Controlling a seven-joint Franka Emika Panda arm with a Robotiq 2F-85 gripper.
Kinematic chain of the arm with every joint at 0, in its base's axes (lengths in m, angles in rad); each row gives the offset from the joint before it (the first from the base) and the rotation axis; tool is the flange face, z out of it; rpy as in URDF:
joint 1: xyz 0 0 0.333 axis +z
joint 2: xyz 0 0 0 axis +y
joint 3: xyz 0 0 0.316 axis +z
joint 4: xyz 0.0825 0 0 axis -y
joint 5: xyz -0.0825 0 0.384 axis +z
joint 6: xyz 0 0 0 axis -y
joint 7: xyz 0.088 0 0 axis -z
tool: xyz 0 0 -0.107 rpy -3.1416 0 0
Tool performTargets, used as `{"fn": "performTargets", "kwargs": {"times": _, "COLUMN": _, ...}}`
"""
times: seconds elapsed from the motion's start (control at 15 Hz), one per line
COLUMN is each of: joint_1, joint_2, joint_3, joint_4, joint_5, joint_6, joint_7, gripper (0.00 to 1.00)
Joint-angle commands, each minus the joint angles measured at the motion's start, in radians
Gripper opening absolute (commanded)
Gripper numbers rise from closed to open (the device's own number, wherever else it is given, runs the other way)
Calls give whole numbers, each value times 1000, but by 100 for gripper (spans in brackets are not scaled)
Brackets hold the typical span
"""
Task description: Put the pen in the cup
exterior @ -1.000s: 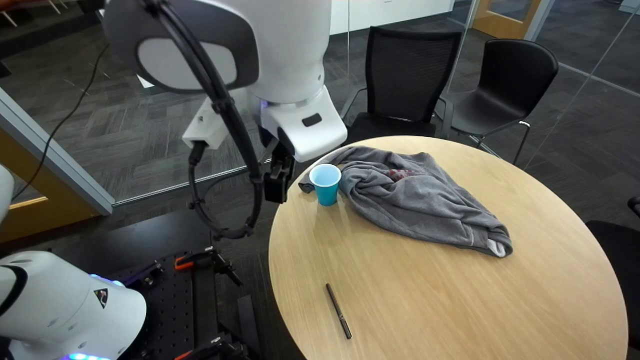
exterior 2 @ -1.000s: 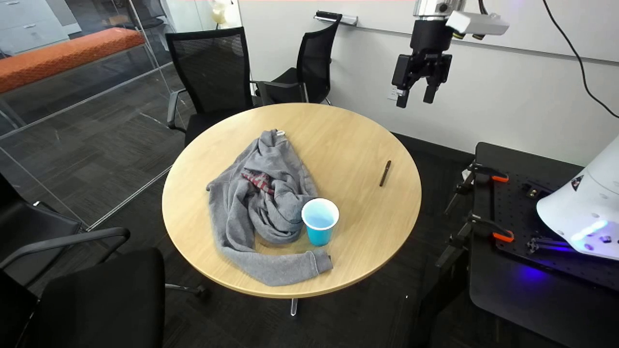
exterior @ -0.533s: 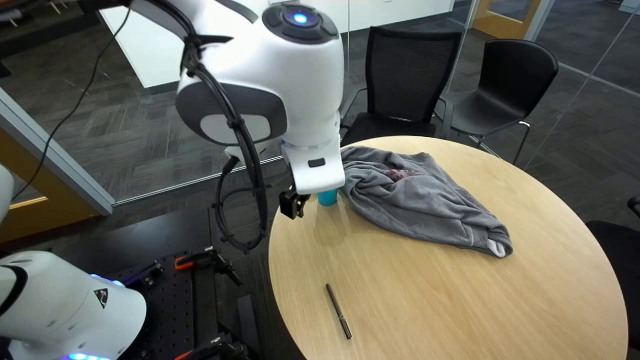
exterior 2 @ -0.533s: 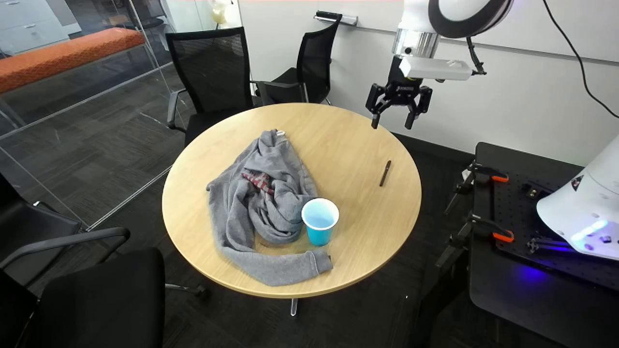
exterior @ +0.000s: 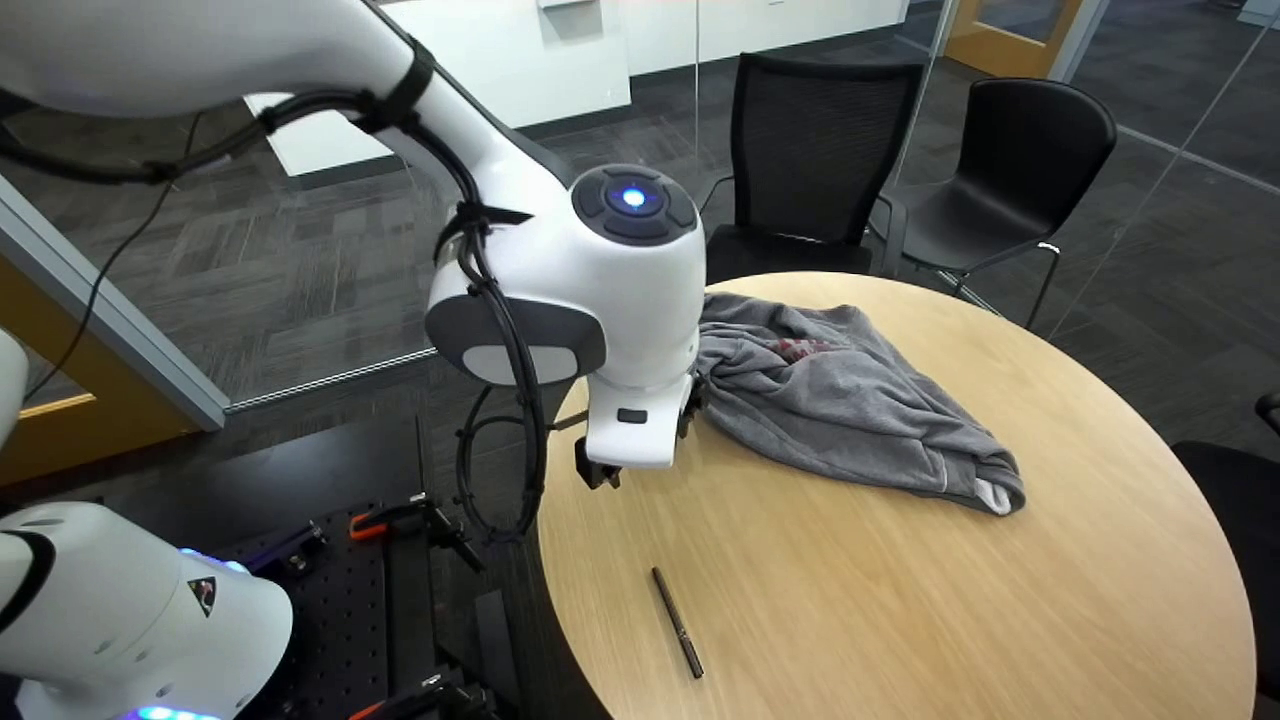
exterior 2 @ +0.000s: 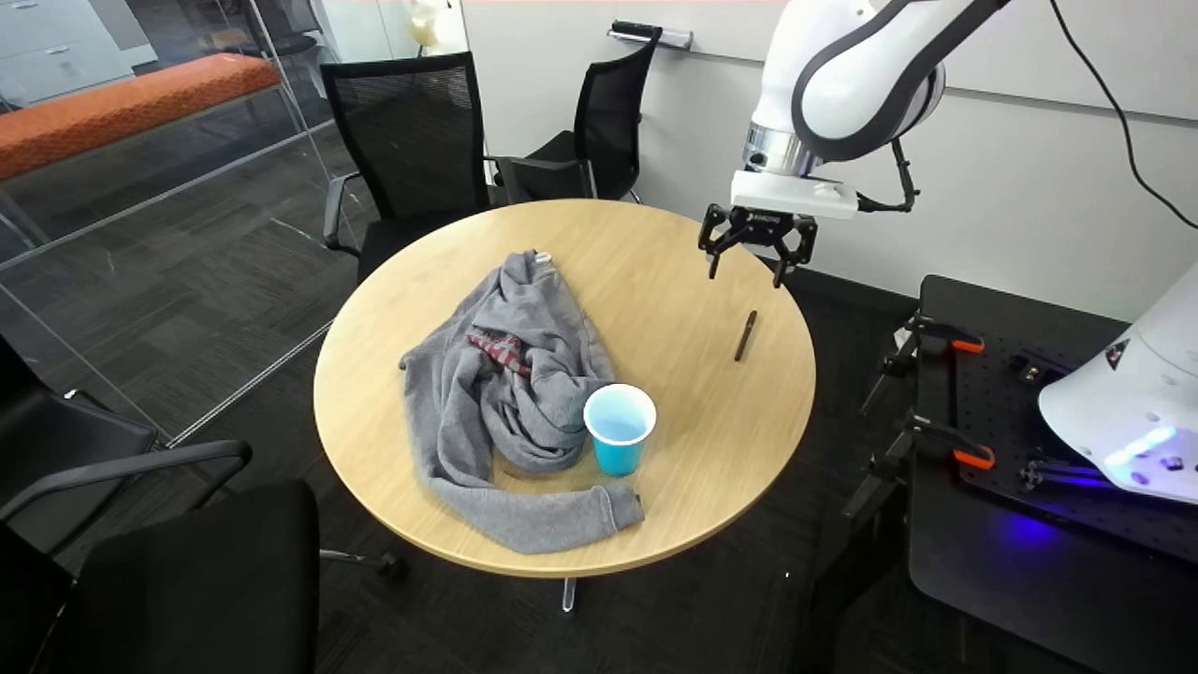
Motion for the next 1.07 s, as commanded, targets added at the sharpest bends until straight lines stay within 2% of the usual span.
{"fn": "performTargets", "kwargs": {"times": 0.0, "joint_1": 12, "joint_2": 85, "joint_3": -36, "joint_4": 18, "joint_5": 2, "joint_6": 64, "joint_7": 85, "gripper": 100}}
{"fn": "performTargets", "kwargs": {"times": 0.53, "joint_1": 34, "joint_2": 276, "joint_3": -119, "joint_4": 102, "joint_5": -28, "joint_6": 104, "joint_7": 146, "gripper": 100}}
{"fn": "performTargets", "kwargs": {"times": 0.73, "joint_1": 32, "joint_2": 346, "joint_3": -121, "joint_4": 149, "joint_5": -10, "joint_6": 94, "joint_7": 144, "gripper": 100}}
{"fn": "performTargets", "kwargs": {"times": 0.8, "joint_1": 20, "joint_2": 298, "joint_3": -115, "joint_4": 109, "joint_5": -7, "joint_6": 82, "joint_7": 109, "gripper": 100}}
{"fn": "performTargets", "kwargs": {"times": 1.0, "joint_1": 21, "joint_2": 345, "joint_3": -116, "joint_4": 142, "joint_5": -6, "joint_6": 82, "joint_7": 110, "gripper": 100}}
